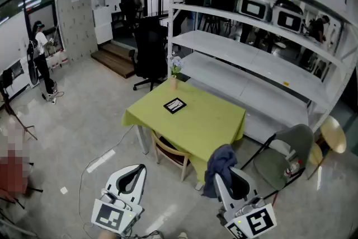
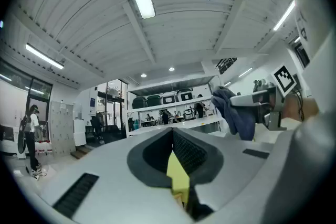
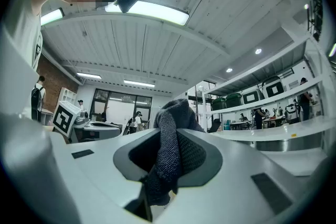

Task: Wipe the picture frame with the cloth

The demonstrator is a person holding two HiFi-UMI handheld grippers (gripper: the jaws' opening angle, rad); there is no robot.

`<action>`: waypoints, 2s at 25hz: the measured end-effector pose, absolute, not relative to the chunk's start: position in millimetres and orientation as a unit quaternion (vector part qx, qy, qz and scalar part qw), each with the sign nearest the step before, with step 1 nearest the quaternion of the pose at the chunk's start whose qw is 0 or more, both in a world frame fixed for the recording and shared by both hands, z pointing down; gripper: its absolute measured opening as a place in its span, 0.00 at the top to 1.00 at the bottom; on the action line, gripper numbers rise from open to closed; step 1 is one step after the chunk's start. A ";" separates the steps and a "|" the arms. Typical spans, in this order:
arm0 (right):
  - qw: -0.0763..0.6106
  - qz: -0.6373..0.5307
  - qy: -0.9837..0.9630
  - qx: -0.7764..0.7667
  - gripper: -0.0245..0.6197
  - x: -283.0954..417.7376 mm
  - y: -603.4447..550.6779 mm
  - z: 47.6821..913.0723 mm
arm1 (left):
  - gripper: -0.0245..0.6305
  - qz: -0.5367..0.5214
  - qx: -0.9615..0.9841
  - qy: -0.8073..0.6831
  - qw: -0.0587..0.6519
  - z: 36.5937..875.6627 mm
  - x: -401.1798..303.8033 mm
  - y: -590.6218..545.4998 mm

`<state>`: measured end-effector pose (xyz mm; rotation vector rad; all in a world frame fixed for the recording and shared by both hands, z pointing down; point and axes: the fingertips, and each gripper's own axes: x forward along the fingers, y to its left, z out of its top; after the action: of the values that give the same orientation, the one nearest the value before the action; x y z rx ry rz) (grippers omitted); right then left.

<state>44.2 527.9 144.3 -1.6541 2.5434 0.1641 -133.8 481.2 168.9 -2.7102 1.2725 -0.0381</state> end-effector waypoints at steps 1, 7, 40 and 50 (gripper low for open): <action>0.053 0.052 0.836 -0.544 0.83 46.7 527.4 144.8 | 0.95 -0.012 -0.902 0.424 0.073 169.3 -131.8 480.6; 0.067 0.042 0.836 -0.544 0.82 60.0 526.5 146.2 | 0.95 -0.016 -0.901 0.428 0.070 171.5 -123.2 480.3; 0.045 0.005 0.860 -0.508 0.82 100.2 393.7 223.9 | 0.95 -0.041 -0.899 0.425 0.091 224.4 -70.0 365.4; 0.017 -0.018 0.854 -0.520 0.82 76.3 257.6 232.6 | 0.95 -0.051 -0.904 0.418 0.069 228.2 -94.9 221.5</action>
<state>76.3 257.6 232.6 -1.6151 2.6540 -0.0574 -94.9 221.5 228.2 -2.7221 1.2594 -0.1548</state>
